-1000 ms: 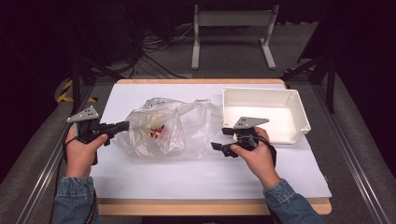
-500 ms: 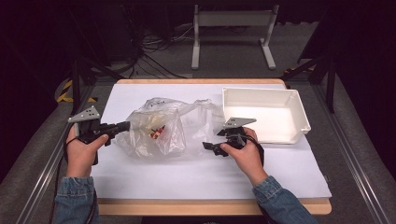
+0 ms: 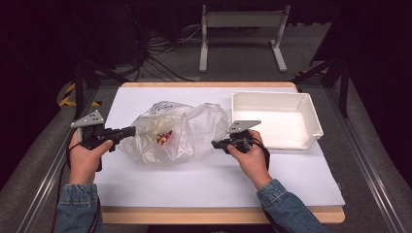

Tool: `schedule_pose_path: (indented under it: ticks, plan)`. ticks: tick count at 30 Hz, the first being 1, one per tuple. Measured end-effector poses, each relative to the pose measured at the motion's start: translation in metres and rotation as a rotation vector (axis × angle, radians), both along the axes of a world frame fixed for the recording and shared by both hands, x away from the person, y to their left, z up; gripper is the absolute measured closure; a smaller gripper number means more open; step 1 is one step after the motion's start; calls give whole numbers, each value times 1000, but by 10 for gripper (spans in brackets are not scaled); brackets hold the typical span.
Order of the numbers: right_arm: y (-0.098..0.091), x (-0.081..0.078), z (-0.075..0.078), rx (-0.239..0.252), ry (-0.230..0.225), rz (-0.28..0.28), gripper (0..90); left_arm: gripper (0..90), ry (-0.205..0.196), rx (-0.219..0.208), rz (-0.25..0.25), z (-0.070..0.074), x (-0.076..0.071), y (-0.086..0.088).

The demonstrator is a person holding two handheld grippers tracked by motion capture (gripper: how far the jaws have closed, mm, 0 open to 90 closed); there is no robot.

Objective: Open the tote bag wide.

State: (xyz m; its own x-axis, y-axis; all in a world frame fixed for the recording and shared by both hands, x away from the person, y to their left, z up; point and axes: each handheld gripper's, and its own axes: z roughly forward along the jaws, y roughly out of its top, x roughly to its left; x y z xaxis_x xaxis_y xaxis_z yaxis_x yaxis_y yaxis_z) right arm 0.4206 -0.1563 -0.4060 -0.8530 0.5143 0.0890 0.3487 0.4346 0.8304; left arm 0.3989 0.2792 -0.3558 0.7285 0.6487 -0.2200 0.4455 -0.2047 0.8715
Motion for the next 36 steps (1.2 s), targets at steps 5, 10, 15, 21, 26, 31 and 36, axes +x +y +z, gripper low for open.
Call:
schedule_pose_path:
  ticks: [5,10,15,21,26,31,36]
  plan:
    - [0,-10,14,-9,-23,34,900,900,-11,6,-9,2,-1,0]
    - [-1,-20,29,-18,-39,57,900,900,-21,5,-17,5,-3,-3]
    - [-1,-33,47,-28,-49,82,900,900,-42,4,-33,11,-6,-7]
    - [-1,-44,67,-21,-78,108,900,900,-55,6,-51,16,-9,-13]
    - [0,-46,80,-7,-94,119,900,900,-55,-5,-55,15,-9,-16]
    - [-1,-33,88,13,-87,87,900,900,-31,-21,-34,7,-2,-17]
    - [-2,-21,82,10,-58,63,900,900,-7,-23,-19,-2,6,-17]
